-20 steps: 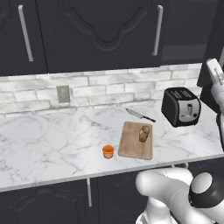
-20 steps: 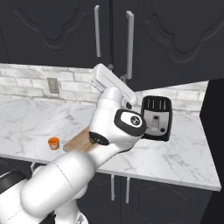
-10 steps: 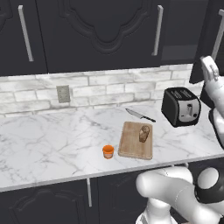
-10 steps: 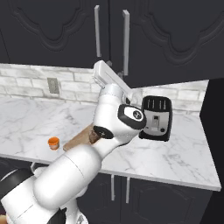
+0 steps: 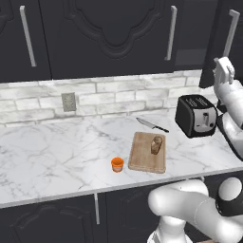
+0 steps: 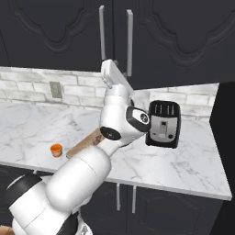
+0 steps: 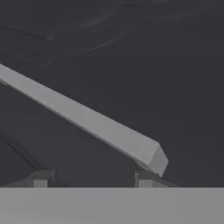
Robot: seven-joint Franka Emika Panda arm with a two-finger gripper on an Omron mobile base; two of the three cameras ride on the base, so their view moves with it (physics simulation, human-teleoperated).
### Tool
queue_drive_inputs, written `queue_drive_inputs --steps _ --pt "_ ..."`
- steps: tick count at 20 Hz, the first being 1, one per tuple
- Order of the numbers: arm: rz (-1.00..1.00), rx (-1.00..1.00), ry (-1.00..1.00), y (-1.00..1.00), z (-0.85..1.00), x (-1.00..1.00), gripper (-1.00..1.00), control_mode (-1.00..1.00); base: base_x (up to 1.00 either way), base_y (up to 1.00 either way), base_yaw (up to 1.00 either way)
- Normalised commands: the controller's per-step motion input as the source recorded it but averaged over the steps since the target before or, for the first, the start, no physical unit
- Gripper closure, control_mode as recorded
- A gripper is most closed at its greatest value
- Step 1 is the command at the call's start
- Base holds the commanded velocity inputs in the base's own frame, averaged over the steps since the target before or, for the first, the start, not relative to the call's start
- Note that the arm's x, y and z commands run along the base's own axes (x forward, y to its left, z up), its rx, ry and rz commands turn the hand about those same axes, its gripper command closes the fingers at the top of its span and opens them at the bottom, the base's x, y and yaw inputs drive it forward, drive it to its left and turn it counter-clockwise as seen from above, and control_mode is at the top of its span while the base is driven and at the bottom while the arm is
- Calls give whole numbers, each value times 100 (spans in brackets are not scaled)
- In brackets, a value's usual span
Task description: Pick the bread, place it on the cutting board, pick the jam, place it on the counter, and close the cabinet.
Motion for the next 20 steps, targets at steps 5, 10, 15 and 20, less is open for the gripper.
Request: queue_drive_inputs --steps 5,10,15,20 --pt "6 16 1 -3 0 62 -100 -100 0 0 0" --pt "7 16 2 -5 0 66 -100 -100 0 0 0" --pt "7 14 2 -4 0 64 -100 -100 0 0 0" --pt "7 13 3 -2 0 53 -100 -100 0 0 0"
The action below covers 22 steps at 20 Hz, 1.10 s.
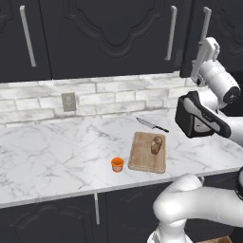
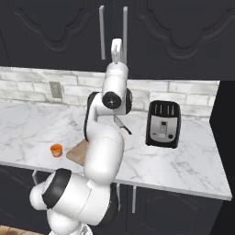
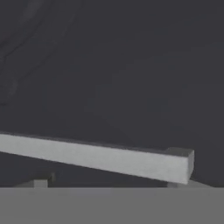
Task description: Pick the bread, place it on the cutting board, pick the jam, place it on the counter, and close the cabinet.
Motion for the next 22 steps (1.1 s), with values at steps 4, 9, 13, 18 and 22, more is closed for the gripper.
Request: queue_drive_inputs --steps 4,9,13,18,22 --pt "7 10 7 0 0 45 -100 -100 0 0 0" --pt "5 8 11 0 0 41 -100 -100 0 0 0" --pt "4 6 11 0 0 42 -100 -100 0 0 0" --pt "4 5 10 0 0 38 -100 -100 0 0 0" --pt "3 4 10 0 0 35 -100 -100 0 0 0"
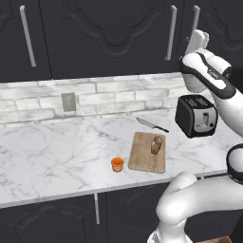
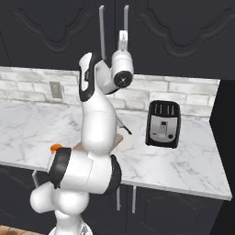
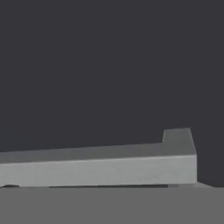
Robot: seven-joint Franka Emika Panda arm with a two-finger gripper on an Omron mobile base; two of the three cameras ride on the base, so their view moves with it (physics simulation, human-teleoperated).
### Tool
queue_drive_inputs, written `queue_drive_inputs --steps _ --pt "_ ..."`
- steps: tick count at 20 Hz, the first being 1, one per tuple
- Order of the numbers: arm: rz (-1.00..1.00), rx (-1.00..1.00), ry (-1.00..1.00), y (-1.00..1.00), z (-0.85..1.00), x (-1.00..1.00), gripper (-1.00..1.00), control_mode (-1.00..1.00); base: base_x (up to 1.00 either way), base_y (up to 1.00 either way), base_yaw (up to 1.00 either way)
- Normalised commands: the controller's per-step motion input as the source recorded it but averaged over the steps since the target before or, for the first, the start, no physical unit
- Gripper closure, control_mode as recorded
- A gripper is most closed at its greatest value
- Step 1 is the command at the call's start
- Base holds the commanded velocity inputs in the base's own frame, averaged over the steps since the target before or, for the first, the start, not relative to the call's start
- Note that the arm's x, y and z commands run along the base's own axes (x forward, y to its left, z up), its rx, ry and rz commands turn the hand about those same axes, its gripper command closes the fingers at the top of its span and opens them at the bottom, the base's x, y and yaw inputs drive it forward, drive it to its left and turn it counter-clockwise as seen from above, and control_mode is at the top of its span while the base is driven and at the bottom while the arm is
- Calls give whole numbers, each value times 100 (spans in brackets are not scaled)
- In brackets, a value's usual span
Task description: Pick the bread, place it on the cutting board, pick the jam, place it on the counter, and close the cabinet.
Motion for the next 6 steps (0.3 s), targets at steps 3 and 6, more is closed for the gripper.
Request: queue_drive_inputs --steps 3,6 --pt "3 2 10 0 0 35 -100 -100 0 0 0" --pt "3 1 10 0 0 34 -100 -100 0 0 0"
